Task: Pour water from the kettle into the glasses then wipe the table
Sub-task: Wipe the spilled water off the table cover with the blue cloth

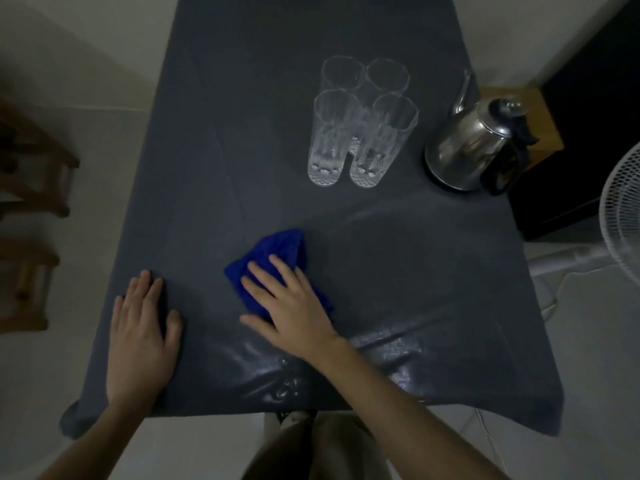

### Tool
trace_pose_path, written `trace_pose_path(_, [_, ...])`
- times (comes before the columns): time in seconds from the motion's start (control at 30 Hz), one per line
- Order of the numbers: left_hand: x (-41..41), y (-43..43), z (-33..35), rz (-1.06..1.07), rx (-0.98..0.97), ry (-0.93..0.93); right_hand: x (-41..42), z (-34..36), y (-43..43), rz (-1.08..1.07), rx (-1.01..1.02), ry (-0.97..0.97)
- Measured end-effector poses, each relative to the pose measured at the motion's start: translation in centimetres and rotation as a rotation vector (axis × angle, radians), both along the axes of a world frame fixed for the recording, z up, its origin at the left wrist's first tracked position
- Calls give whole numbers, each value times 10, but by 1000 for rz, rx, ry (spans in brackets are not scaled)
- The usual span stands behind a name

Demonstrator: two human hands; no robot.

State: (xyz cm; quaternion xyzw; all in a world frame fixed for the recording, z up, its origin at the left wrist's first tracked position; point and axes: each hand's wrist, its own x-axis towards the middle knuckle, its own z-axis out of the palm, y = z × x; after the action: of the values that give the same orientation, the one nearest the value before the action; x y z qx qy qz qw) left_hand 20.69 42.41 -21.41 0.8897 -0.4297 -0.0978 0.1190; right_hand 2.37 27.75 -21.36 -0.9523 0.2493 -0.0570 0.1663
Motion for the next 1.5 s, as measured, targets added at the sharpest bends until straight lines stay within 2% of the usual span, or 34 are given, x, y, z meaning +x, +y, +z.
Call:
trace_pose_path(0.13, [-1, -1, 1, 9, -4, -7, -56, -4, -39, 125, -124, 59])
trace_pose_path(0.2, [0, 0, 1, 7, -3, -6, -93, -2, -72, 104, -156, 103])
trace_pose_path(0.27, [1, 0, 1, 14, 3, -4, -137, 1, -105, -44, -189, 129])
trace_pose_path(0.37, [2, 1, 0, 10, 8, 1, -192, 7, -139, -438, -166, 164])
trace_pose_path(0.43, [3, 2, -1, -2, 18, 2, -195, 8, -143, -694, -118, 159])
trace_pose_path(0.5, [3, 2, -1, -10, 20, 3, -175, 3, -140, -781, -106, 89])
trace_pose_path(0.57, [2, 2, 1, -10, 13, 3, -138, 0, -131, -731, -146, -25])
trace_pose_path(0.67, [1, 1, 2, -13, 10, 2, -67, 3, -100, -503, -204, -130])
trace_pose_path(0.83, [0, 1, 2, 11, 15, 8, 27, -6, 0, -175, -81, -84])
trace_pose_path(0.97, [-2, -1, 2, 27, 23, -1, 2, -15, 34, 95, -102, -42])
trace_pose_path(1.03, [-1, -1, 3, 22, 17, -5, -30, -13, 14, 121, -172, 0])
trace_pose_path(1.17, [-1, 1, 3, 10, 0, 5, -119, -5, -57, -105, -252, 73])
trace_pose_path(1.33, [0, 3, 2, -12, -17, 0, -238, 22, -101, -566, -196, 250])
trace_pose_path(1.4, [1, 3, 1, -16, -17, -6, -240, 24, -95, -648, -198, 266])
trace_pose_path(1.5, [2, 4, 0, -16, -22, -11, -197, 19, -80, -732, -197, 181])
